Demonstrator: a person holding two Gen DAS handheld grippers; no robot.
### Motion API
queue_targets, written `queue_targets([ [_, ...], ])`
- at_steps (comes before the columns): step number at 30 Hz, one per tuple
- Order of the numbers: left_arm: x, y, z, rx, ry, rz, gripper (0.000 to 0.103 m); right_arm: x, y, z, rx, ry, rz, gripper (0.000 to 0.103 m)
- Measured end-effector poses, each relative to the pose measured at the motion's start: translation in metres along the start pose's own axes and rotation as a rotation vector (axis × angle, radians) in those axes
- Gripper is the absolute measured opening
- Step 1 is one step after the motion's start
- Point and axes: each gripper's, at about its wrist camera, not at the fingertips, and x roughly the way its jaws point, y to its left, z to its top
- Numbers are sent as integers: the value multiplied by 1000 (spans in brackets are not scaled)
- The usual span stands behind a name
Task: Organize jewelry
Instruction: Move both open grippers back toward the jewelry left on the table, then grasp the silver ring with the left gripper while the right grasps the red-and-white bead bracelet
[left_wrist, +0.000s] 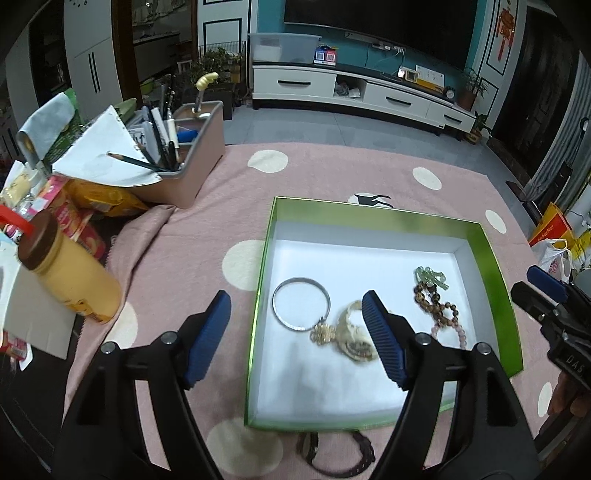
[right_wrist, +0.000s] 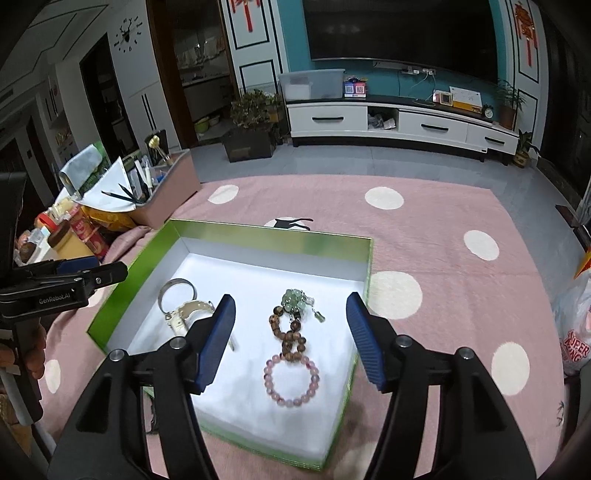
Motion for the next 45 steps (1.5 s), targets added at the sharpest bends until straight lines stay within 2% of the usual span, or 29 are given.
queue_targets([
  [13, -52, -1, -57, 19, -23, -16, 75, -56, -4, -39, 7, -29, 15, 63],
  [25, -73, 5, -111, 25, -2, -25, 75, -88, 14, -78, -35, -13, 51, 63],
  [30, -78, 4, -136, 43, 0, -23, 75, -93, 23, -100, -49, 20, 74, 63],
  [38, -64, -1, -182, 66, 67, -35, 75, -84, 45, -134, -92, 93, 114, 63],
  [45, -50, -6, -199, 77, 78, -47, 62, -70, 61, -160, -134, 146, 124, 63],
])
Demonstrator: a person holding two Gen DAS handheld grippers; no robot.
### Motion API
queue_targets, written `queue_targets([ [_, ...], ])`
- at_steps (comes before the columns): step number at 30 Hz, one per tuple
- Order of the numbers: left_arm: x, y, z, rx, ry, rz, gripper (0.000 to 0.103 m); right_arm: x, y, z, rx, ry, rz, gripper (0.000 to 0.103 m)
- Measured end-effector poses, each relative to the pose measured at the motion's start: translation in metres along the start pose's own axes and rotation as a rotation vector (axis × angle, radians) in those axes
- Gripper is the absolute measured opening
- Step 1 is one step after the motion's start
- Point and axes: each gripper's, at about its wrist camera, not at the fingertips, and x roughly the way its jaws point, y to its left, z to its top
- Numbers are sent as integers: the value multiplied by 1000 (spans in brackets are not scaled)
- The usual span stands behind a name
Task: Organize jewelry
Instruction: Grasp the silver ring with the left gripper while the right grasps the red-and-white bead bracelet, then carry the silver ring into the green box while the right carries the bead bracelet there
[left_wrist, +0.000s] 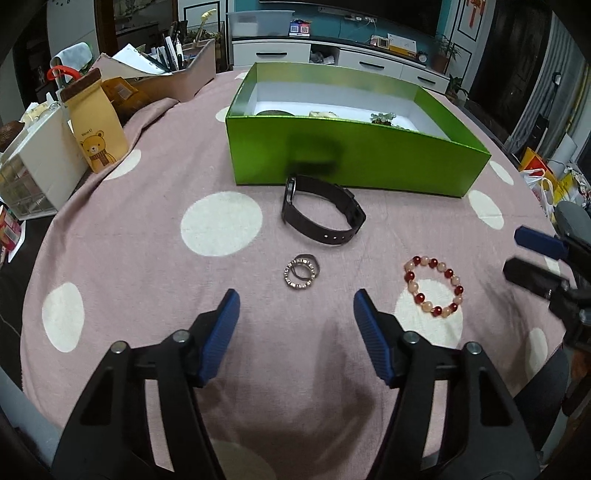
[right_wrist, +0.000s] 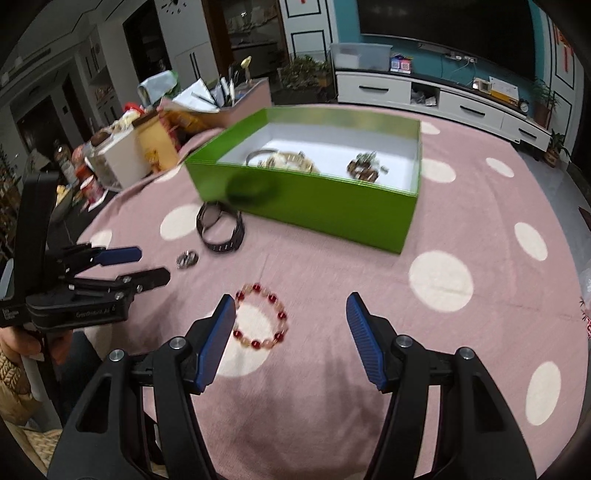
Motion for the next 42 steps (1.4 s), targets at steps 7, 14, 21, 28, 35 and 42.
queue_targets([
  [7, 16, -2, 3, 3, -8, -8, 52, 20, 5, -9, -12, 31, 2, 50],
  [14, 28, -2, 4, 12, 3, -11, 44, 36, 8, -12, -34, 52, -6, 41],
  [21, 30, -2, 5, 23, -11, -14, 31, 47, 8, -11, -33, 71, -27, 29],
  [28, 28, -3, 1, 36, -27, -29, 20, 53, 13, -11, -67, 72, -50, 10],
  [35, 21, -5, 0, 27, -33, -50, 20, 51, 13, -11, -68, 60, -43, 7],
  [42, 3, -4, 6, 18, -70, -69, 20, 34, 14, -2, -73, 7, -46, 7],
])
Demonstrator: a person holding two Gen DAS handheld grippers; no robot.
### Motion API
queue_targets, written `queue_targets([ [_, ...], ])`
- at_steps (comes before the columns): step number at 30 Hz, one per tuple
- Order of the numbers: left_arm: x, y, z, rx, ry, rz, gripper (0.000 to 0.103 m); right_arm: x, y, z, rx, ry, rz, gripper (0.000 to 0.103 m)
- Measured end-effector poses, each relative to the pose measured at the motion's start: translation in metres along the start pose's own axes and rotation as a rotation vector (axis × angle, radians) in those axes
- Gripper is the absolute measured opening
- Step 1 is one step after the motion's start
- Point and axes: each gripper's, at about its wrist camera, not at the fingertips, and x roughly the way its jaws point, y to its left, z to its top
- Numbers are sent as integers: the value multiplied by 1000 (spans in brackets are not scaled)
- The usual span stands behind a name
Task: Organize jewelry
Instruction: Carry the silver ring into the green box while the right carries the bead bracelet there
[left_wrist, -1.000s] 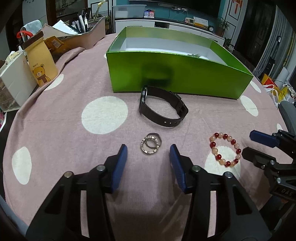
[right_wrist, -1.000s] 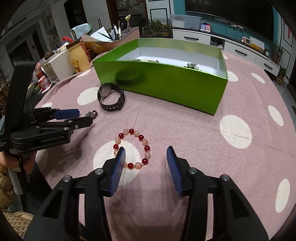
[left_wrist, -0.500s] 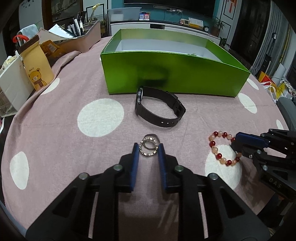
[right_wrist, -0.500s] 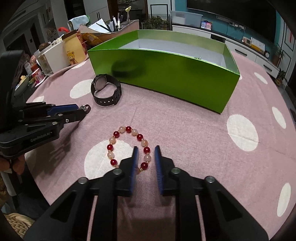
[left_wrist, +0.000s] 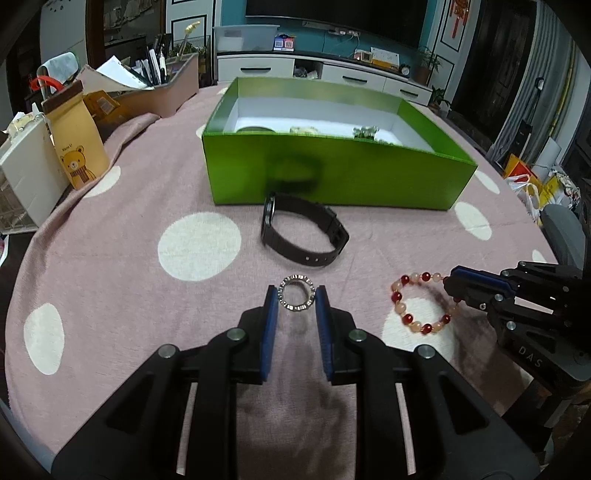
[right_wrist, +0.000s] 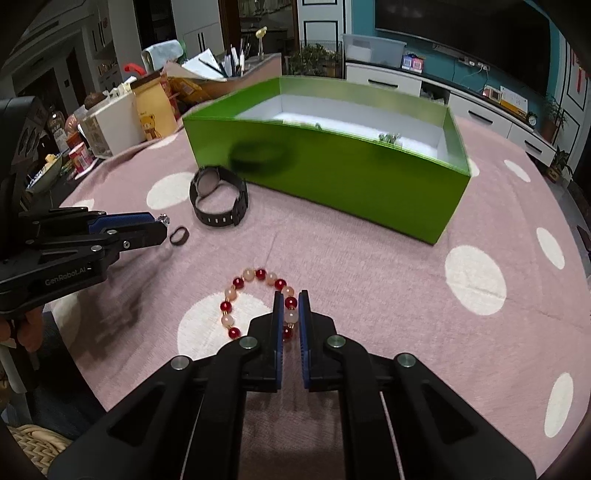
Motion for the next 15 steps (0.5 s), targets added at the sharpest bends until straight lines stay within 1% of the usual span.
queue_targets([
  [8, -14, -1, 12, -7, -28, 4, 20, -23, -1, 12, -15, -67, -14, 7],
  [15, -26, -3, 26, -8, -56, -8, 20, -45, -7, 28, -25, -128, -39, 7],
])
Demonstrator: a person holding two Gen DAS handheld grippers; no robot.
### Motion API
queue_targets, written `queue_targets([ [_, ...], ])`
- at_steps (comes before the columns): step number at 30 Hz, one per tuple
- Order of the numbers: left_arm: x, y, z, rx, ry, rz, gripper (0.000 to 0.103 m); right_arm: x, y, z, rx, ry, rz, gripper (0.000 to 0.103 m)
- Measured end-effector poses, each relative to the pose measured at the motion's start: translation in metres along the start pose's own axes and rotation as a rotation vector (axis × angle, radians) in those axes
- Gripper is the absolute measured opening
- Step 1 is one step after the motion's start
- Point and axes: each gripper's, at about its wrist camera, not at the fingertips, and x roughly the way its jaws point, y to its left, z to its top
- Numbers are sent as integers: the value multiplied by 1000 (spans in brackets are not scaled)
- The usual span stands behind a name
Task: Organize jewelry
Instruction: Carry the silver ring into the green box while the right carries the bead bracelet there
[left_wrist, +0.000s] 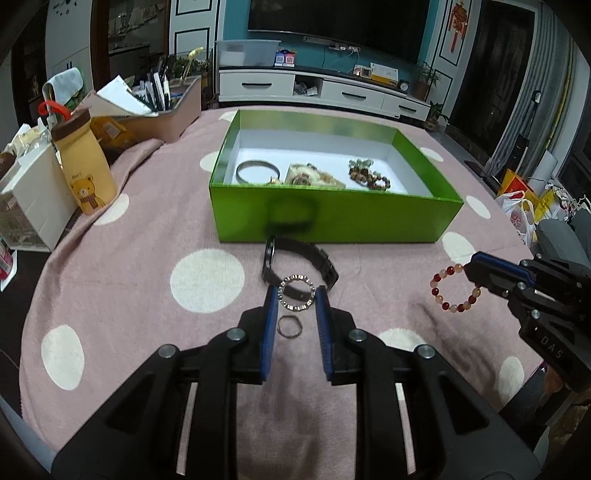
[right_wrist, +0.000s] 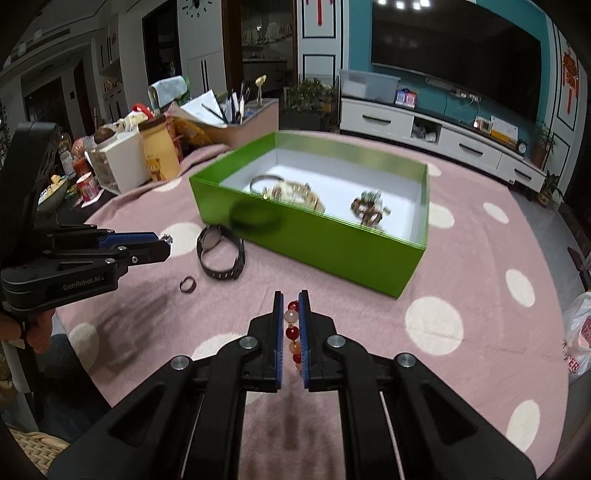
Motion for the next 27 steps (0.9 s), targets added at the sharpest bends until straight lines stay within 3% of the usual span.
queue_targets([
  [27, -8, -13, 79, 23, -67, -23, 20, -25, -36, 79, 11, -153, -34, 7],
])
